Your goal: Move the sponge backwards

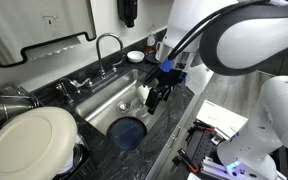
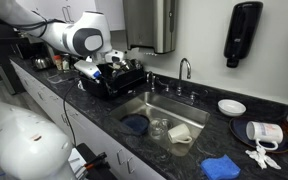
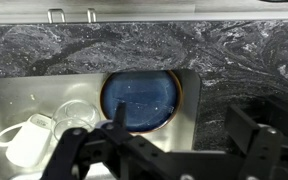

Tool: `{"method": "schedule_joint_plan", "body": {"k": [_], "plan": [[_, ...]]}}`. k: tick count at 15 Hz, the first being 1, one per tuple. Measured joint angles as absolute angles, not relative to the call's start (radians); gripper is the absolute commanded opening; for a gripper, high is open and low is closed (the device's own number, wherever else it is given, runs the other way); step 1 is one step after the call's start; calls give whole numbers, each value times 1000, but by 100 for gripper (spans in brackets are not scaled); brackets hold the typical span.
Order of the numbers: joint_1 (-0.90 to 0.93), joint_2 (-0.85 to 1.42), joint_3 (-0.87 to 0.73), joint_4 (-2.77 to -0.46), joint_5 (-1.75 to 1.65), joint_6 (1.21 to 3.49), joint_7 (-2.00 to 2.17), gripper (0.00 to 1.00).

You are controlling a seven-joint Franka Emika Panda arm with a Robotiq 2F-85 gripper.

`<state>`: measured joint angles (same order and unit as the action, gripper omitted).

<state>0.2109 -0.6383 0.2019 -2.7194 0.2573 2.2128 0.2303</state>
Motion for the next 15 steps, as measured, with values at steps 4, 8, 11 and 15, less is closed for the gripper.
{"method": "schedule_joint_plan", "body": {"k": [4, 8, 11, 15], "plan": [[211, -638, 202, -2719, 257, 2213, 230, 100], [209, -637, 199, -2719, 257, 2211, 236, 100], [185, -623, 180, -2719, 252, 2213, 241, 100], [133, -589, 145, -2719, 244, 2253, 242, 100]]}}
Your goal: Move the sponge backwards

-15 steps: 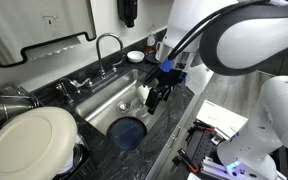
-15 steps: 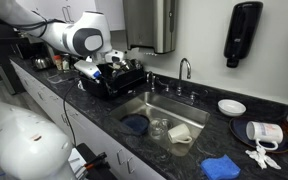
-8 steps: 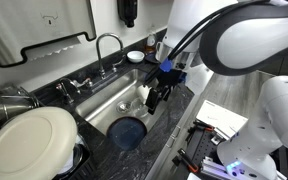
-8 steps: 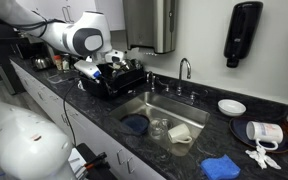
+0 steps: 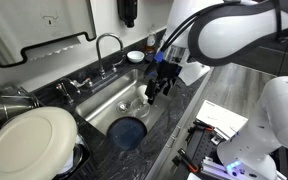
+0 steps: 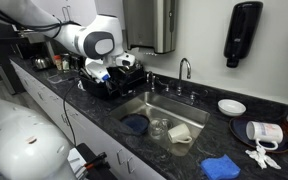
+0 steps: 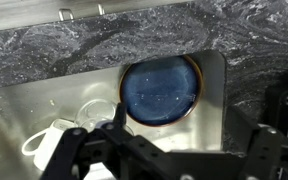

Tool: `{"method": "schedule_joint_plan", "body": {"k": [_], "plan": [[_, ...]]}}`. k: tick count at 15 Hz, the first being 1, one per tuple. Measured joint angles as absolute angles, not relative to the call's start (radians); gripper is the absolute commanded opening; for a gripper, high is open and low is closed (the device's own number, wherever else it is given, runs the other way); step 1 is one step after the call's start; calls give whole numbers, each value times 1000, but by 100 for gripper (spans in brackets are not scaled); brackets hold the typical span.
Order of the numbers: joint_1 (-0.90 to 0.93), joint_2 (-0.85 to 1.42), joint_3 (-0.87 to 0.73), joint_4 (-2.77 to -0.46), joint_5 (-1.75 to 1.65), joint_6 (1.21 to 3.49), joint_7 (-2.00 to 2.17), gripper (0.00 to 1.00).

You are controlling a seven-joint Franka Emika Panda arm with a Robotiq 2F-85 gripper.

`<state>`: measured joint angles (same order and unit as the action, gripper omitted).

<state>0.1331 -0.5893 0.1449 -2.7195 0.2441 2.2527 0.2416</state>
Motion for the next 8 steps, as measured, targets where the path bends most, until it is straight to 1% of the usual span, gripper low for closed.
{"method": "schedule_joint_plan", "body": {"k": [4, 8], "plan": [[95, -513, 140, -2719, 224, 2372, 259, 100], [66, -398, 168, -2718, 118, 2490, 359, 100]]}}
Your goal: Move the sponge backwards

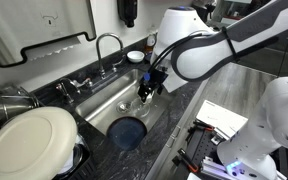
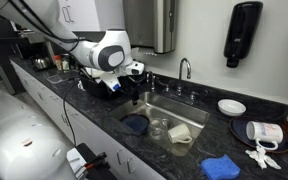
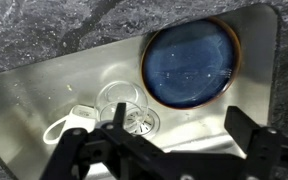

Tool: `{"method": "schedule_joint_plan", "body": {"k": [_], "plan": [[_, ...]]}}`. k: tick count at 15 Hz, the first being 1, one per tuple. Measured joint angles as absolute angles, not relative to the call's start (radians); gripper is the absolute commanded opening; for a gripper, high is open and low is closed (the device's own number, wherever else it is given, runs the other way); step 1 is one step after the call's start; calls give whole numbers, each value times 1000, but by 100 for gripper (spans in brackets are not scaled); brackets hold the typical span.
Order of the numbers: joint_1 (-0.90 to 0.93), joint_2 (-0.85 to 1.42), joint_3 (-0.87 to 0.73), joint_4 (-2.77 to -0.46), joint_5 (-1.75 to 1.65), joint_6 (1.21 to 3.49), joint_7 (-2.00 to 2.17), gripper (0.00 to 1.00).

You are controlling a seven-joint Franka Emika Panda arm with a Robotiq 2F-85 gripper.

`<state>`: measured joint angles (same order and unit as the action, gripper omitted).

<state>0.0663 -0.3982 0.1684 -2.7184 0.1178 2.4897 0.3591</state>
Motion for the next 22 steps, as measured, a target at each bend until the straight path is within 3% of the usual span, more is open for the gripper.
{"method": "schedule_joint_plan", "body": {"k": [8, 22], "plan": [[-25, -264, 174, -2695, -67, 2593, 495, 100], [-259, -114, -40, -2584, -380, 2575, 678, 100]]}}
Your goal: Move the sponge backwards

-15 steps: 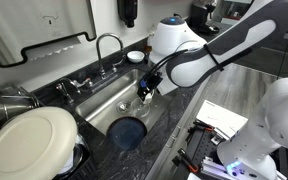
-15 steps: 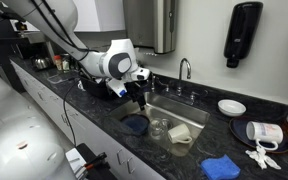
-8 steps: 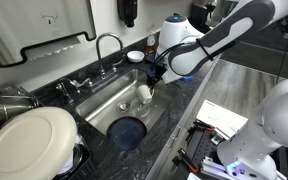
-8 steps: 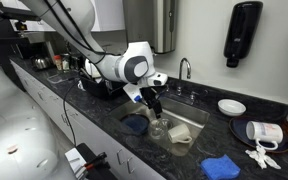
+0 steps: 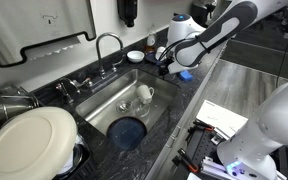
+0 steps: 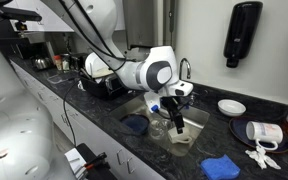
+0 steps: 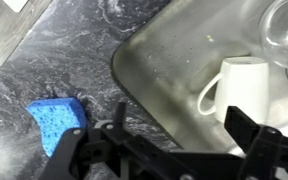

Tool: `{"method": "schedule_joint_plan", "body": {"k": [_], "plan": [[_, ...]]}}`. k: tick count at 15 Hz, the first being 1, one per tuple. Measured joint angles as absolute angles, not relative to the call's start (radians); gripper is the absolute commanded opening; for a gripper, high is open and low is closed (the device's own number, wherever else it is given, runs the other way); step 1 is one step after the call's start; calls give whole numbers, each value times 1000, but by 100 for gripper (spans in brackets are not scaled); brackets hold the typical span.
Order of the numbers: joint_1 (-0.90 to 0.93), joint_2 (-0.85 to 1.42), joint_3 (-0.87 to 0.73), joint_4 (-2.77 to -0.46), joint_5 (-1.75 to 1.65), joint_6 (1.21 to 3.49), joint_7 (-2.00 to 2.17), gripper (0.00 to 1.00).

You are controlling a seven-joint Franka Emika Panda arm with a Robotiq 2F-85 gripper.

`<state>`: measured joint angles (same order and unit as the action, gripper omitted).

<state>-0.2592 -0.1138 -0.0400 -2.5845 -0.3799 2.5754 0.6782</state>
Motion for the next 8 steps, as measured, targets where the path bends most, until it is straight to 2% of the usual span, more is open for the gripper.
{"method": "schedule_joint_plan", "body": {"k": [8], "plan": [[-281, 22, -231, -2519, -232, 2549, 704, 100]]}}
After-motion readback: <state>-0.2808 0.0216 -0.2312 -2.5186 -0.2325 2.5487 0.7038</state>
